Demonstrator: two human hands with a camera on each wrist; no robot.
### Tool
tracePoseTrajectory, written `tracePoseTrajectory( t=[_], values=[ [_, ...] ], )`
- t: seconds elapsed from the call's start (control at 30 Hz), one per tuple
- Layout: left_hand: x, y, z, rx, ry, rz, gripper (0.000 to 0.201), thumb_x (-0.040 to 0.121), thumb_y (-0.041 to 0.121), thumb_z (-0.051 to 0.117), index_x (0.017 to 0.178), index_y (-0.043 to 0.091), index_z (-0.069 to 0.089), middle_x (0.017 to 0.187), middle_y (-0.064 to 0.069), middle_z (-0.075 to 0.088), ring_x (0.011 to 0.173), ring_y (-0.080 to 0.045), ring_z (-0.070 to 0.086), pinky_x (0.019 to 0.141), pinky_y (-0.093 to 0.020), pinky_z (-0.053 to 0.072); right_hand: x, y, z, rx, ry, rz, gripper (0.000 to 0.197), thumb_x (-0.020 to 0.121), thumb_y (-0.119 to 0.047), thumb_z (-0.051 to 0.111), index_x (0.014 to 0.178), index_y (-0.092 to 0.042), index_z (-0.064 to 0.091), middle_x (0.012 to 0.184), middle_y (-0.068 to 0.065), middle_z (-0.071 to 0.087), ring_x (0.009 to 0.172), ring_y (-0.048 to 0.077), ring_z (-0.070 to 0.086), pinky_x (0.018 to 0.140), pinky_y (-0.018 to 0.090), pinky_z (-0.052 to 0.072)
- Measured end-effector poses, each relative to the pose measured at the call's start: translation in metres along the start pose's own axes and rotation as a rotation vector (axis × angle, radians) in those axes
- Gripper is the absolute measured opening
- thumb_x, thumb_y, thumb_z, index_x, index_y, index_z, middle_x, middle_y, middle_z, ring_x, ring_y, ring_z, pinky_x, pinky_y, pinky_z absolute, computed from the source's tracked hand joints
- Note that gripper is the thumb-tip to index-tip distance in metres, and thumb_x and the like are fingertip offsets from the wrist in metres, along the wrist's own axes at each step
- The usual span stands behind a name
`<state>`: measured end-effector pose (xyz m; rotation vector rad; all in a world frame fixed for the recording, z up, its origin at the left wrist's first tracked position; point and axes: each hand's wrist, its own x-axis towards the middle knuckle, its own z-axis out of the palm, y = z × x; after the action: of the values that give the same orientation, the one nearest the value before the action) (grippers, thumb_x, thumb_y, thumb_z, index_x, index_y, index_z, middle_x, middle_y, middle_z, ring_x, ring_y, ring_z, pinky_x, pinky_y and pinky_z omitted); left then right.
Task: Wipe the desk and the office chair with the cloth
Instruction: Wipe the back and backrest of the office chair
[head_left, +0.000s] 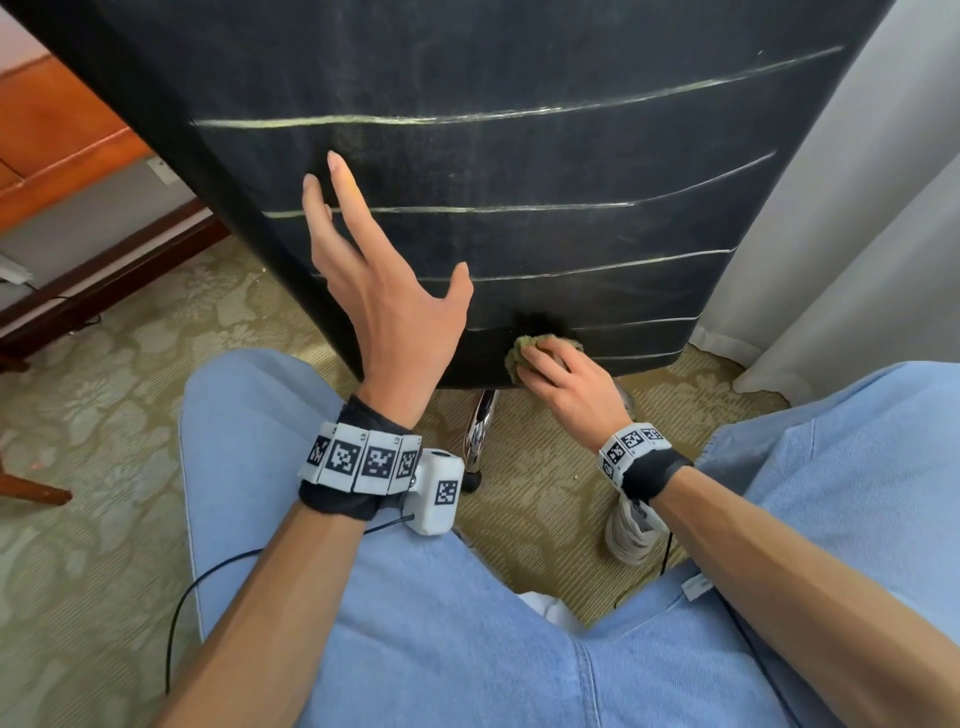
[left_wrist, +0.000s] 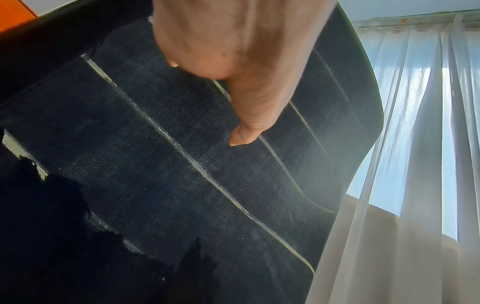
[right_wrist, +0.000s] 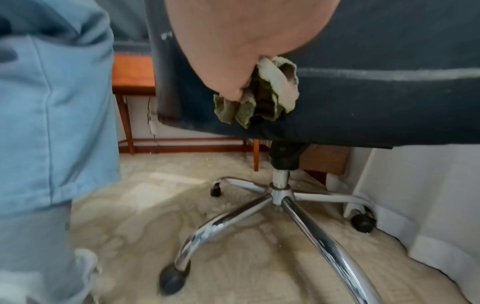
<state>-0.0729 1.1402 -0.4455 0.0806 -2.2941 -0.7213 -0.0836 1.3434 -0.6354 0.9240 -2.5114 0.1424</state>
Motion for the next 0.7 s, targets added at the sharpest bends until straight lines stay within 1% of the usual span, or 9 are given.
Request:
tracePoseTrajectory(
  t=[0.13, 0.23, 0.33, 0.4, 0.47, 0.53, 0.6, 0.67, 0.7],
  values=[
    [-0.001, -0.002, 0.000, 0.000, -0.004, 0.003, 0.118, 0.076, 0.042, 0.083, 0.163, 0.003, 0.015, 0.166, -0.025, 0.013, 0.151, -0.032, 0.026, 0.125, -0.038, 0.028, -0.018, -0.005, 0.013, 0.018, -0.157, 0.025, 0.044, 0.077, -0.006, 0.084, 0.119, -0.009, 0.073, 0.129, 0.008, 0.061, 0.125, 0.031, 0.047, 0.088, 0.039, 0.057],
    [-0.001, -0.005, -0.001, -0.007, -0.003, 0.008, 0.117, 0.076, 0.042, 0.083, 0.163, 0.003, 0.015, 0.166, -0.023, 0.012, 0.151, -0.031, 0.027, 0.123, -0.031, 0.026, -0.013, -0.005, 0.010, 0.043, -0.125, -0.011, 0.041, 0.081, -0.005, 0.081, 0.121, -0.007, 0.071, 0.131, 0.010, 0.059, 0.126, 0.033, 0.052, 0.096, 0.042, 0.056],
    [-0.002, -0.003, 0.000, -0.046, 0.021, 0.004, 0.116, 0.076, 0.039, 0.085, 0.162, 0.000, 0.017, 0.165, -0.026, 0.010, 0.151, -0.031, 0.026, 0.125, -0.036, 0.028, 0.003, -0.007, -0.012, 0.033, 0.073, -0.015, 0.031, 0.092, -0.004, 0.072, 0.123, -0.004, 0.069, 0.134, 0.012, 0.061, 0.128, 0.032, 0.051, 0.107, 0.040, 0.049],
    [-0.004, 0.001, 0.001, -0.092, 0.063, 0.001, 0.113, 0.076, 0.034, 0.086, 0.159, -0.003, 0.020, 0.164, -0.029, 0.010, 0.151, -0.026, 0.022, 0.125, -0.031, 0.024, 0.017, -0.003, -0.033, 0.022, 0.267, 0.062, 0.024, 0.094, -0.004, 0.071, 0.118, -0.002, 0.072, 0.129, 0.014, 0.066, 0.125, 0.031, 0.051, 0.109, 0.039, 0.047],
    [-0.008, 0.005, 0.002, -0.126, 0.090, 0.001, 0.109, 0.075, 0.030, 0.086, 0.157, -0.006, 0.024, 0.162, -0.030, 0.014, 0.148, -0.019, 0.020, 0.124, -0.025, 0.020, 0.025, 0.004, -0.048, 0.001, 0.367, 0.117, 0.022, 0.094, -0.004, 0.070, 0.116, -0.002, 0.074, 0.126, 0.014, 0.068, 0.123, 0.031, 0.050, 0.106, 0.040, 0.050],
    [-0.013, 0.008, 0.006, -0.136, 0.082, 0.006, 0.107, 0.073, 0.030, 0.087, 0.155, -0.007, 0.027, 0.159, -0.028, 0.019, 0.148, -0.025, 0.025, 0.124, -0.026, 0.022, 0.018, 0.013, -0.044, -0.041, 0.343, 0.130, 0.024, 0.091, -0.004, 0.074, 0.115, -0.004, 0.074, 0.126, 0.013, 0.067, 0.122, 0.032, 0.049, 0.101, 0.038, 0.052],
    [-0.017, 0.009, 0.012, -0.126, 0.066, 0.005, 0.105, 0.072, 0.033, 0.087, 0.153, -0.006, 0.031, 0.156, -0.027, 0.024, 0.146, -0.031, 0.031, 0.122, -0.023, 0.023, 0.000, 0.018, -0.029, -0.063, 0.240, 0.126, 0.031, 0.086, -0.004, 0.081, 0.116, -0.006, 0.074, 0.129, 0.008, 0.060, 0.120, 0.030, 0.047, 0.096, 0.035, 0.053],
    [-0.020, 0.007, 0.017, -0.104, 0.069, -0.006, 0.102, 0.070, 0.036, 0.088, 0.149, -0.005, 0.036, 0.151, -0.025, 0.030, 0.140, -0.030, 0.037, 0.119, -0.019, 0.024, -0.017, 0.016, -0.014, -0.050, 0.116, 0.116, 0.035, 0.080, -0.007, 0.085, 0.114, -0.008, 0.075, 0.129, 0.004, 0.053, 0.117, 0.028, 0.046, 0.086, 0.032, 0.055],
    [-0.020, 0.006, 0.019, -0.097, 0.075, -0.016, 0.100, 0.069, 0.037, 0.089, 0.146, -0.004, 0.039, 0.148, -0.024, 0.033, 0.137, -0.030, 0.039, 0.117, -0.020, 0.027, -0.024, 0.015, -0.008, -0.040, 0.066, 0.117, 0.036, 0.078, -0.008, 0.086, 0.112, -0.009, 0.076, 0.127, 0.004, 0.056, 0.115, 0.027, 0.045, 0.082, 0.031, 0.056]
  ],
)
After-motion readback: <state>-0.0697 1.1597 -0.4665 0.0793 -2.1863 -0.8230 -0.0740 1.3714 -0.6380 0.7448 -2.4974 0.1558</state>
